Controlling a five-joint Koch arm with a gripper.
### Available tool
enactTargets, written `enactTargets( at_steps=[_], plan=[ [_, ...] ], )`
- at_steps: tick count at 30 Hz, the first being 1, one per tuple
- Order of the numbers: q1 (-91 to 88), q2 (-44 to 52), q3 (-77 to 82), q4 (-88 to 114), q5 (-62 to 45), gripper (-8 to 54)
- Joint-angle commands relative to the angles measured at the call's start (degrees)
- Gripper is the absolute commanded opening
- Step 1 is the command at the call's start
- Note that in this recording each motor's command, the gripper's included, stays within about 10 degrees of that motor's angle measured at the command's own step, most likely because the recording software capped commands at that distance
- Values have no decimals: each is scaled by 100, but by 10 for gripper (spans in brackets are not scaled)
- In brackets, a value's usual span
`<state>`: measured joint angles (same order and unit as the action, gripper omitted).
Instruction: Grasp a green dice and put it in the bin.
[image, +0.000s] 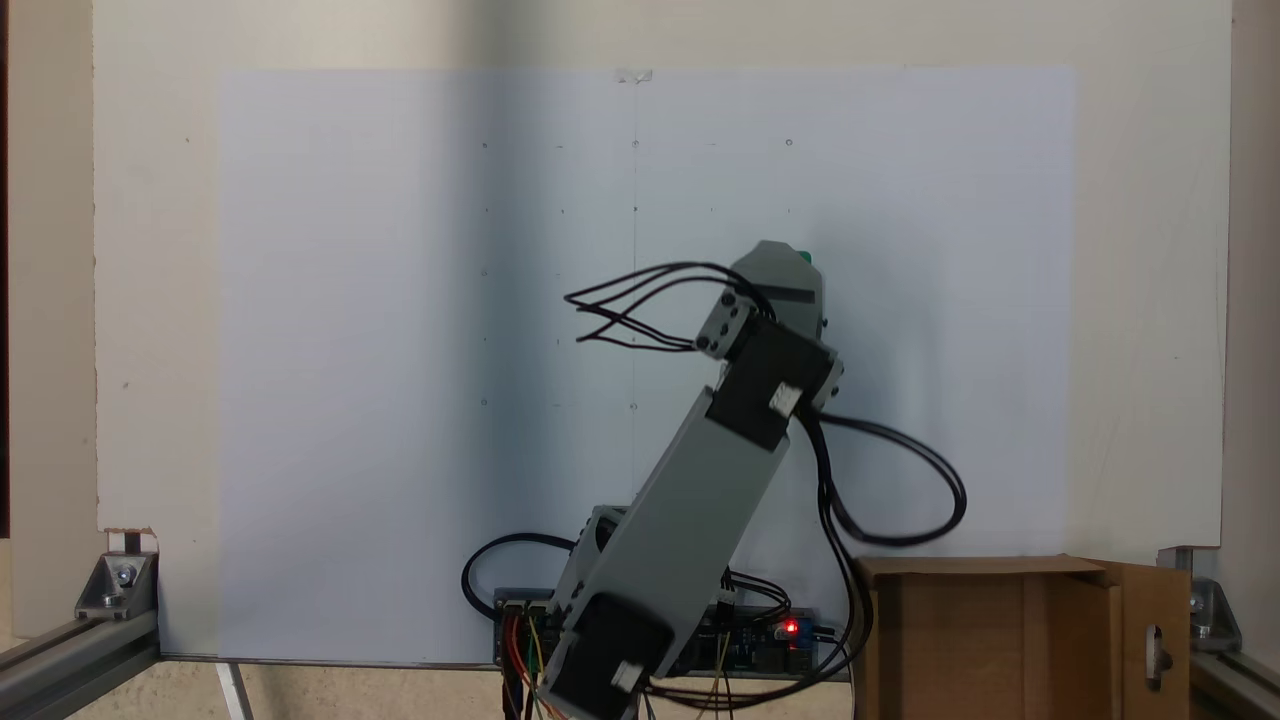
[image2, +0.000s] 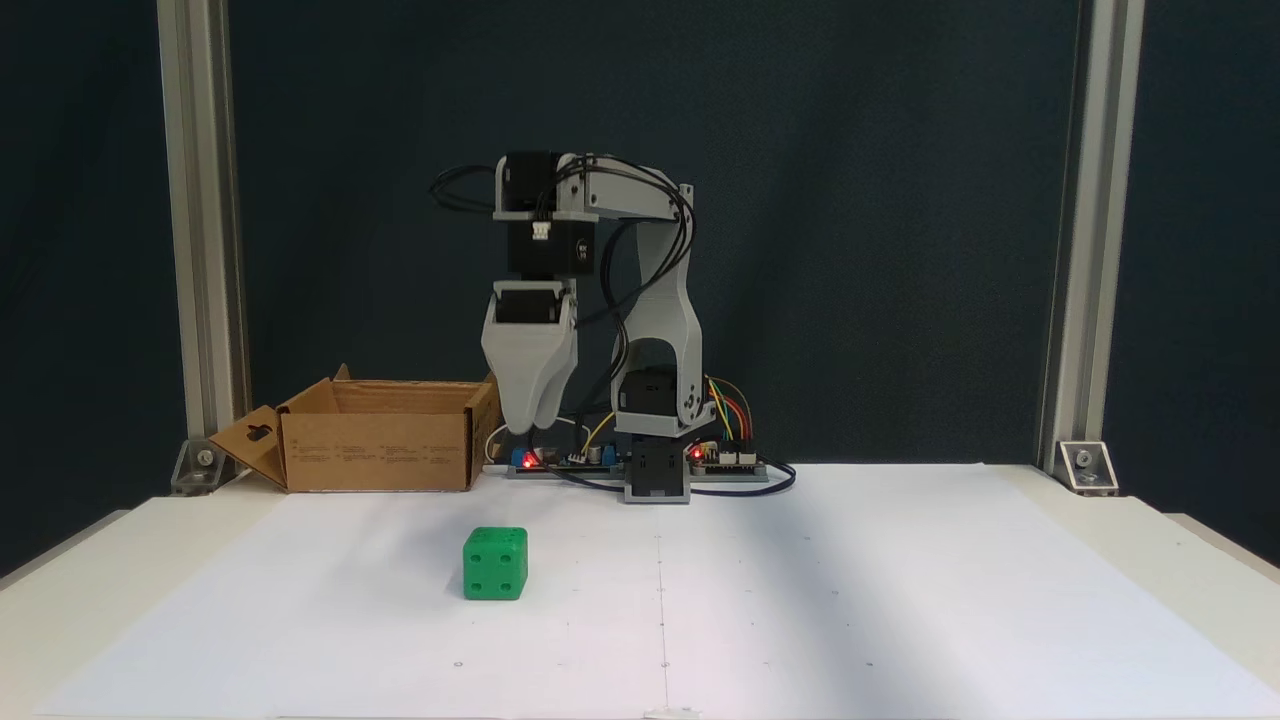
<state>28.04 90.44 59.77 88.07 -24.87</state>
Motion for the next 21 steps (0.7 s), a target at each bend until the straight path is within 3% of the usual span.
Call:
enactTargets(
  at_steps=[1,21],
  plan=[
    [18,-18,-352,-167,-483,465],
    [229,-1195,-352,-703,-501,464]
  ],
)
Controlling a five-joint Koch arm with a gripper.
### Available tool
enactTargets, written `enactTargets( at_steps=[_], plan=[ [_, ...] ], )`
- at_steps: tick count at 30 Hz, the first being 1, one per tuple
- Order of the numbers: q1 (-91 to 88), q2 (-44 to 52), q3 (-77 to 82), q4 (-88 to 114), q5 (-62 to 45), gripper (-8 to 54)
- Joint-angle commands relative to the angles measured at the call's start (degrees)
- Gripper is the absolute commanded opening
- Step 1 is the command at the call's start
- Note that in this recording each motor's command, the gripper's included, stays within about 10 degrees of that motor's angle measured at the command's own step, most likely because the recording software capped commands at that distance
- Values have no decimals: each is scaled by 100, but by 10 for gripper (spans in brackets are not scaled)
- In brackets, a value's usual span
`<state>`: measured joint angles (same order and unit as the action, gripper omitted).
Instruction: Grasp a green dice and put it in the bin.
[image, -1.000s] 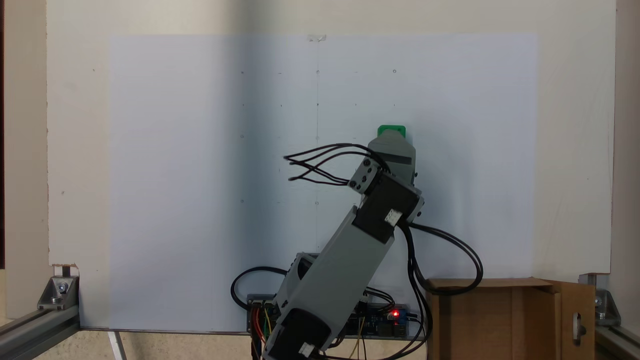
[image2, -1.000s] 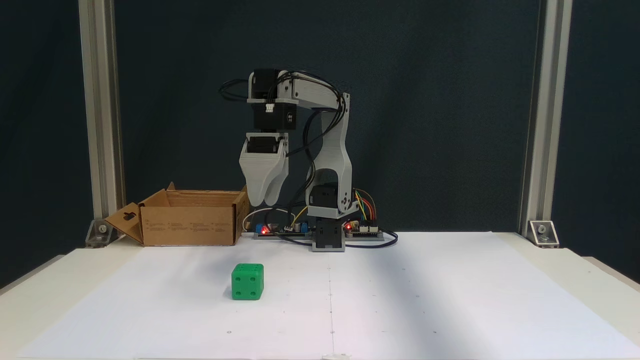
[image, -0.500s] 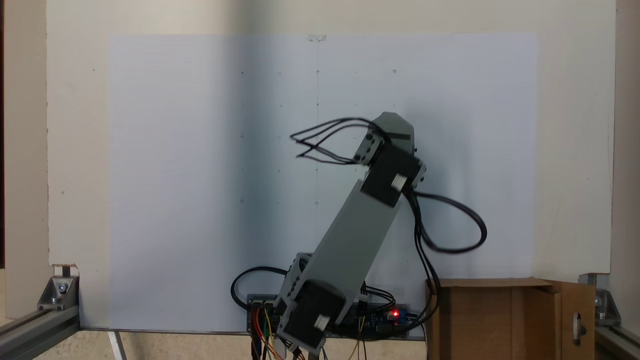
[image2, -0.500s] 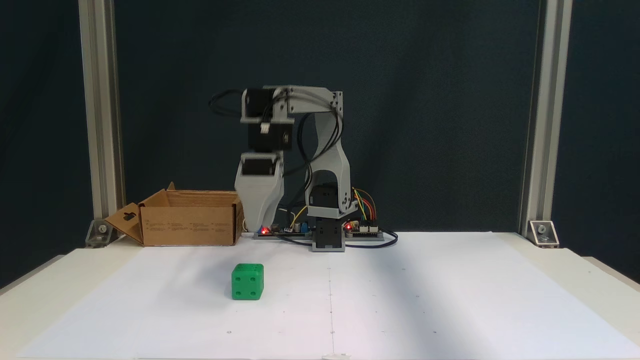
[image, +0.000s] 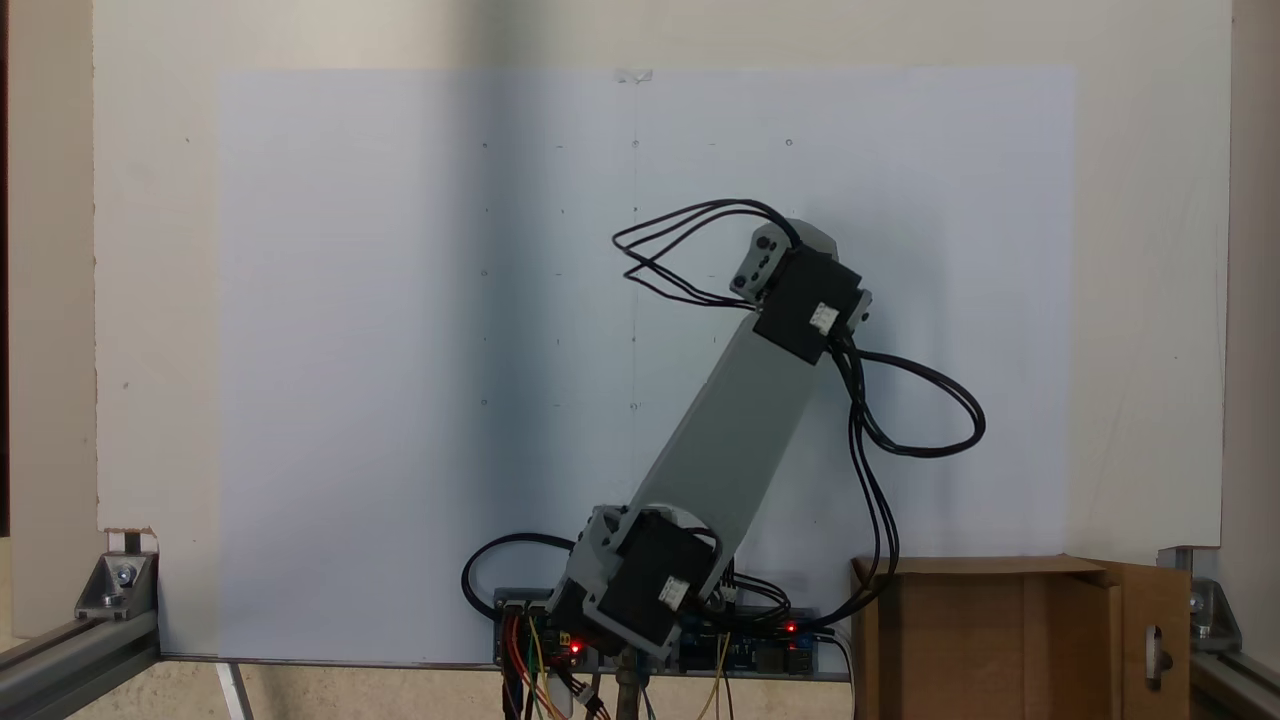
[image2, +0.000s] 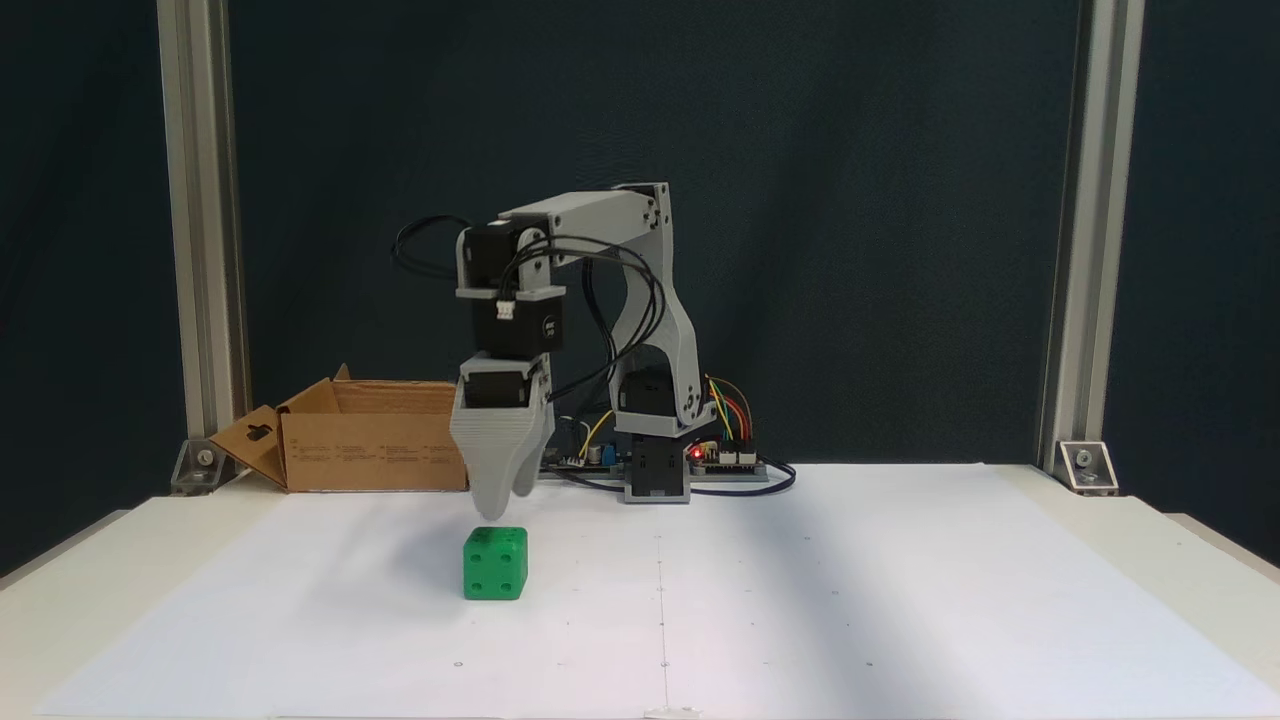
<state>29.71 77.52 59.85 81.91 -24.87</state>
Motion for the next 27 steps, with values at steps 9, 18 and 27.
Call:
enactTargets(
  at_steps=[9,18,27],
  plan=[
    [105,97,-360,-413,-501,455],
    [105,88,-114,-668,-501,451],
    [88,88,765,-1397,-501,449]
  ],
)
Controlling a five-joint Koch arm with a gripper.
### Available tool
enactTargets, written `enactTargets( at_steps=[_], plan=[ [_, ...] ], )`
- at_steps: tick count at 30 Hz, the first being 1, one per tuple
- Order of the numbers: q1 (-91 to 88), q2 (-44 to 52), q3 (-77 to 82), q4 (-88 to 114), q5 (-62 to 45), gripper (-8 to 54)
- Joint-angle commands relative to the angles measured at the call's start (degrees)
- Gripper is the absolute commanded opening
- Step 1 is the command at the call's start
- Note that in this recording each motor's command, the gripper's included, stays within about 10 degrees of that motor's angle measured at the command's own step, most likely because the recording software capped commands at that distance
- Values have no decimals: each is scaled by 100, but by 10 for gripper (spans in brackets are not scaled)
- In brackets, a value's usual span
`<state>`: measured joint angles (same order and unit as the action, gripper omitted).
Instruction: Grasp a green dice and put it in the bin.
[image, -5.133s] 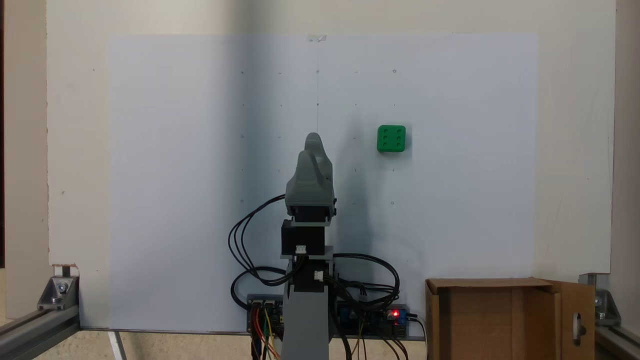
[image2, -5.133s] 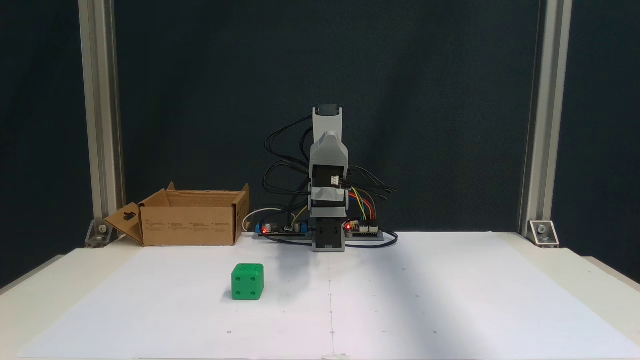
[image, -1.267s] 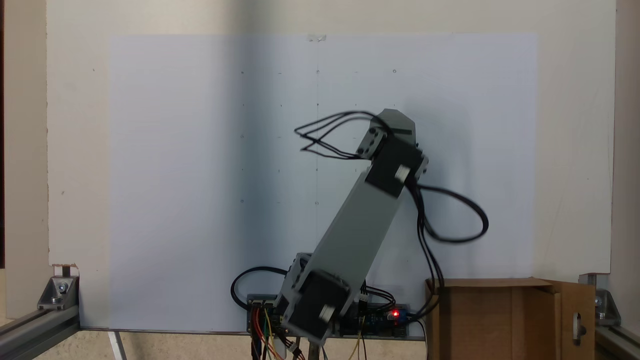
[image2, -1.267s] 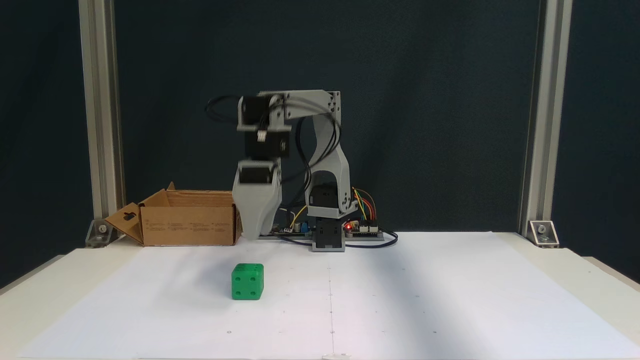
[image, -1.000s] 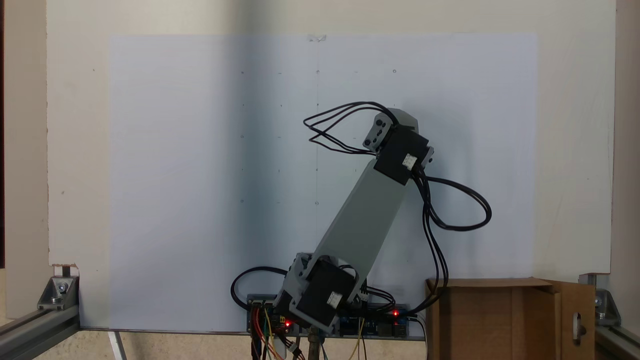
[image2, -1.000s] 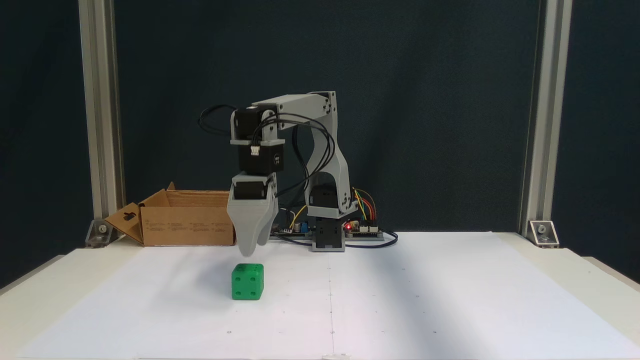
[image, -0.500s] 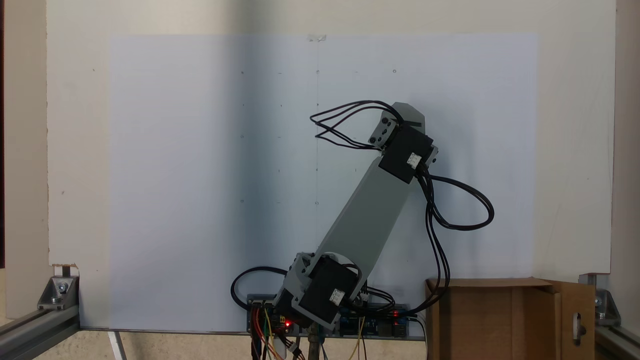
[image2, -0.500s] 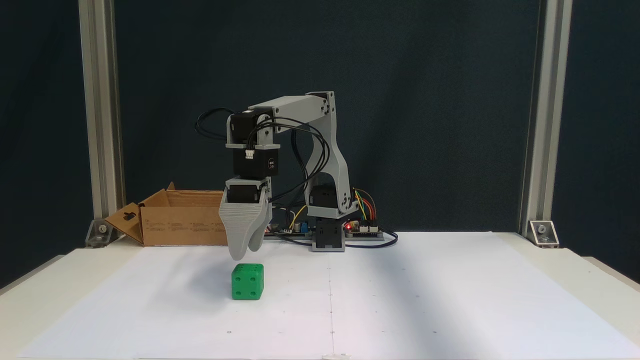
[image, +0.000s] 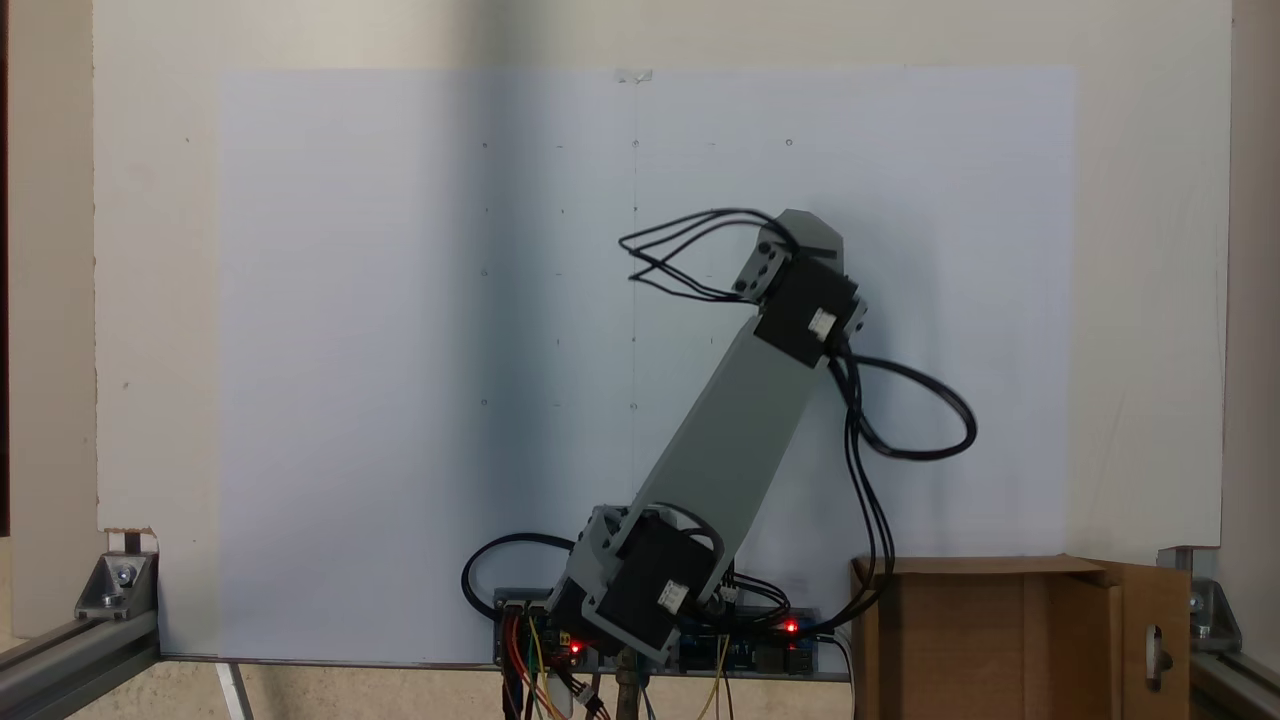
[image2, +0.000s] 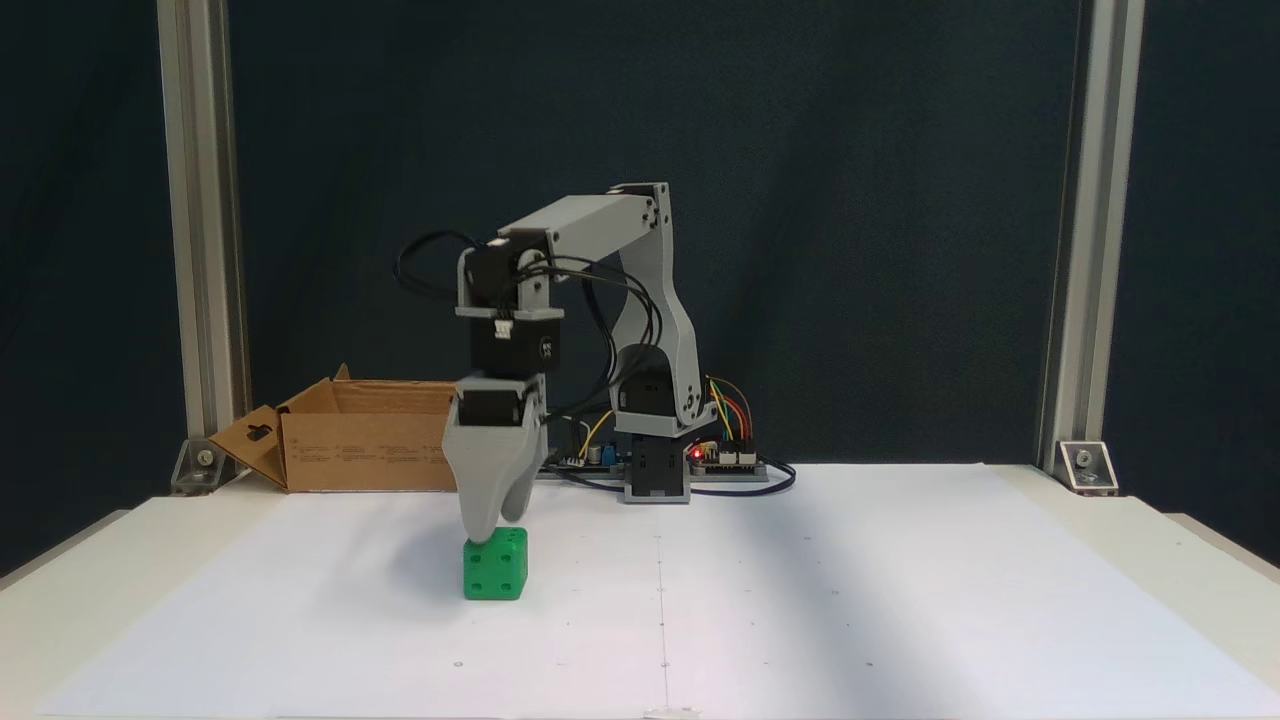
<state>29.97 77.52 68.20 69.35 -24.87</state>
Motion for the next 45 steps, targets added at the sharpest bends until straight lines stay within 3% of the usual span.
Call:
enactTargets(
  at_steps=[1,36,39,45],
  plan=[
    [62,88,44,-237,-501,449],
    [18,-237,826,-1468,-501,418],
    [18,-237,896,-1468,-492,349],
    [35,-237,976,-1441,-483,118]
  ],
)
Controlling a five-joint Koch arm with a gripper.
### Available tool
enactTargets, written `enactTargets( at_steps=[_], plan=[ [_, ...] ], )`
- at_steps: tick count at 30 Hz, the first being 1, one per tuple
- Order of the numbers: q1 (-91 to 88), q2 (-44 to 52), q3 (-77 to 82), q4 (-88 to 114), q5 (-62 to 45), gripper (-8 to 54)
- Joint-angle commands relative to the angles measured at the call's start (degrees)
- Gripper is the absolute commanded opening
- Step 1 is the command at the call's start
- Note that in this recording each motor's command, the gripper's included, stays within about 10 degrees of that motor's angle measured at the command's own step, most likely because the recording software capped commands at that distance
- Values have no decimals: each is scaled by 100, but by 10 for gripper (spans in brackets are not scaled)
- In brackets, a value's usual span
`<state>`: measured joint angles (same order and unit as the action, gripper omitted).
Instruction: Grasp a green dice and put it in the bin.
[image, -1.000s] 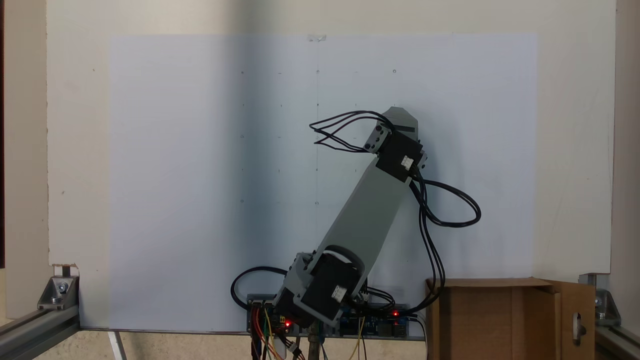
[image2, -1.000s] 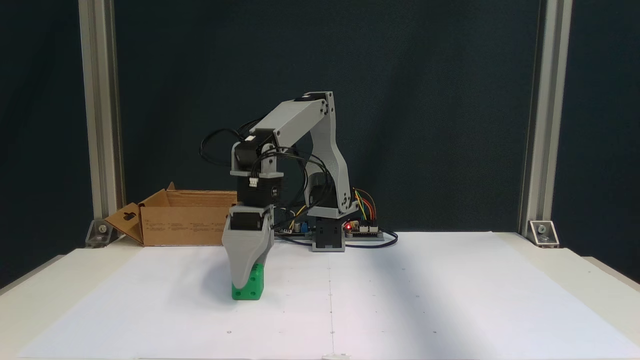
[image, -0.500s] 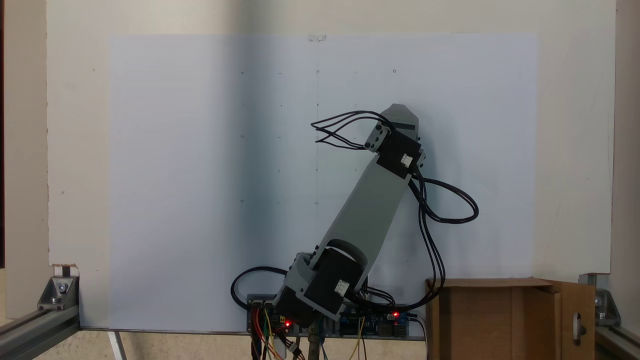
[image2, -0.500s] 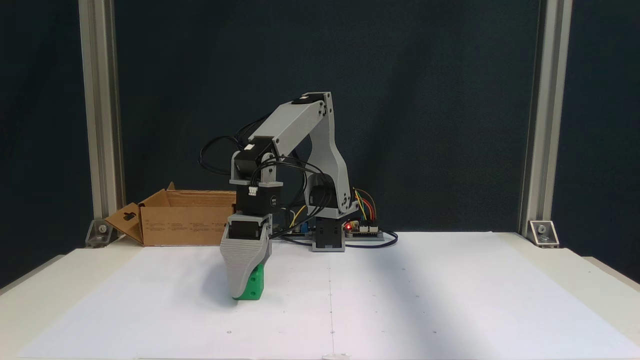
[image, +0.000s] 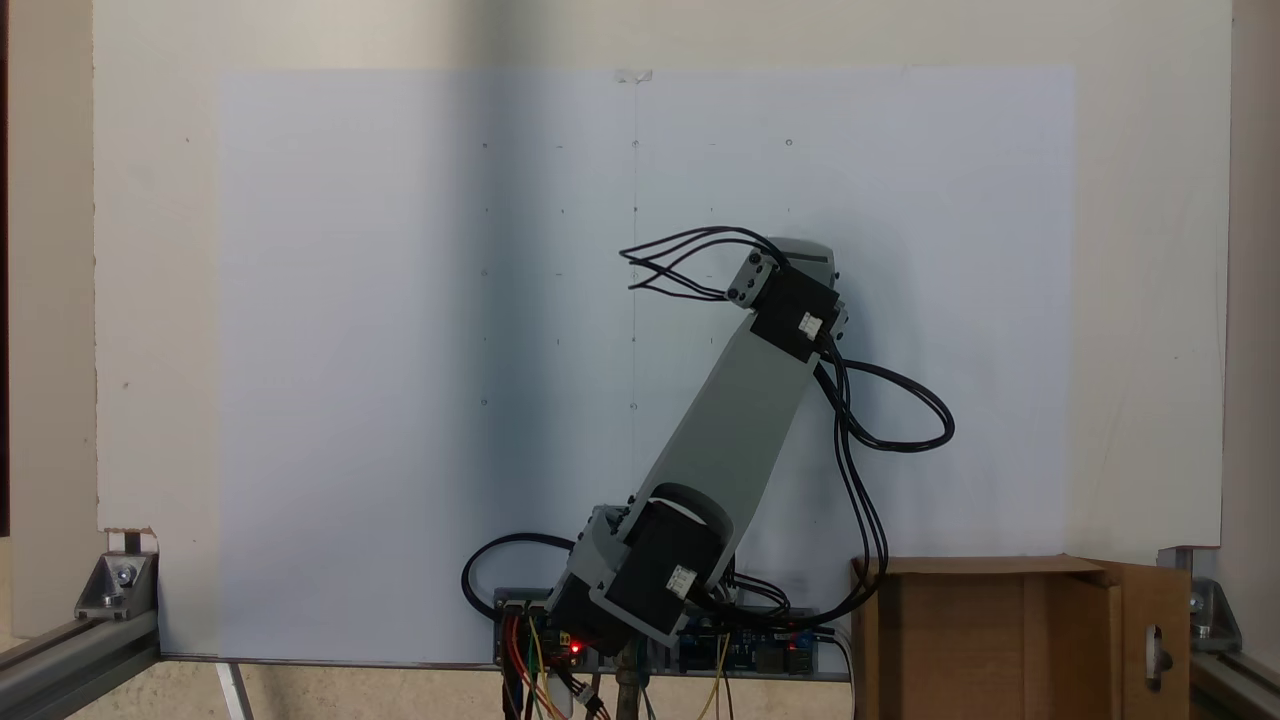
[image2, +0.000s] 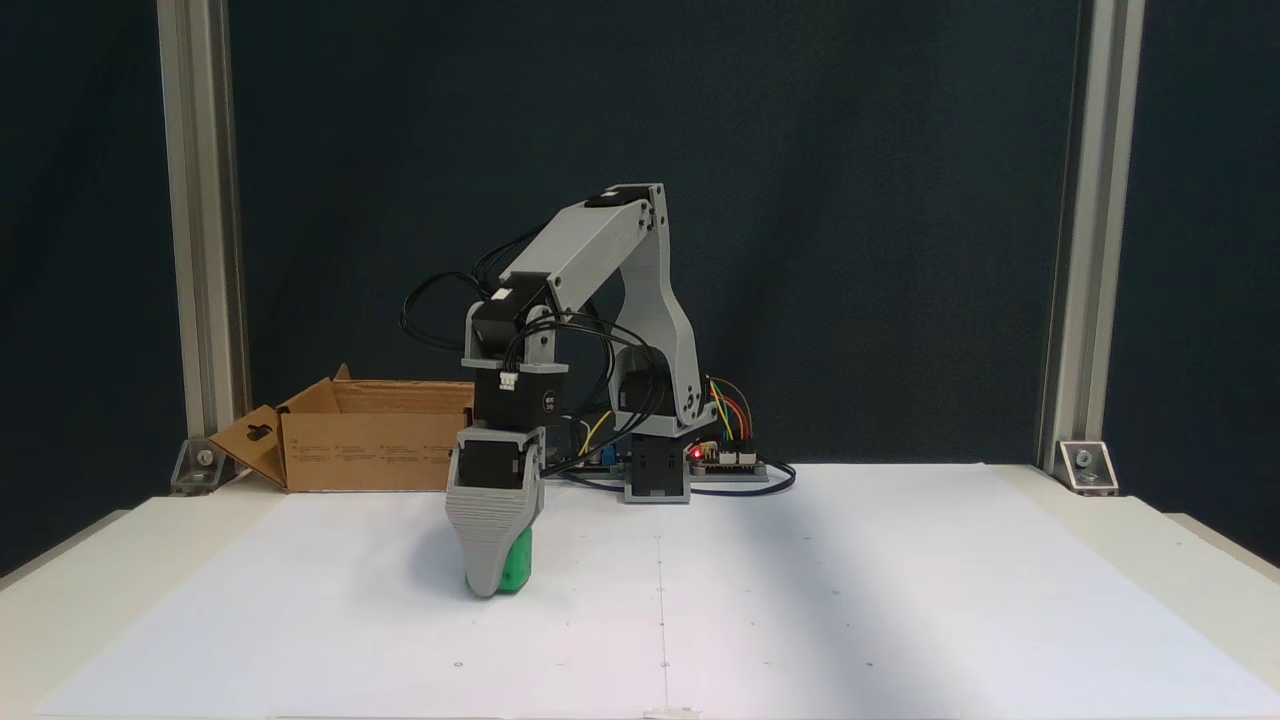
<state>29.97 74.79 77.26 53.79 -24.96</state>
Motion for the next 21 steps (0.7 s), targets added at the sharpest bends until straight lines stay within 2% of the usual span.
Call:
enactTargets(
  at_steps=[1,8,11,13,16,21],
  plan=[
    [44,35,70,114,-475,114],
    [35,105,26,519,-255,114],
    [-18,290,-492,1229,105,114],
    [-281,606,-1299,2011,589,114],
    [-492,993,-2276,2978,729,114],
    [-571,1784,-2663,3683,756,114]
  ],
)
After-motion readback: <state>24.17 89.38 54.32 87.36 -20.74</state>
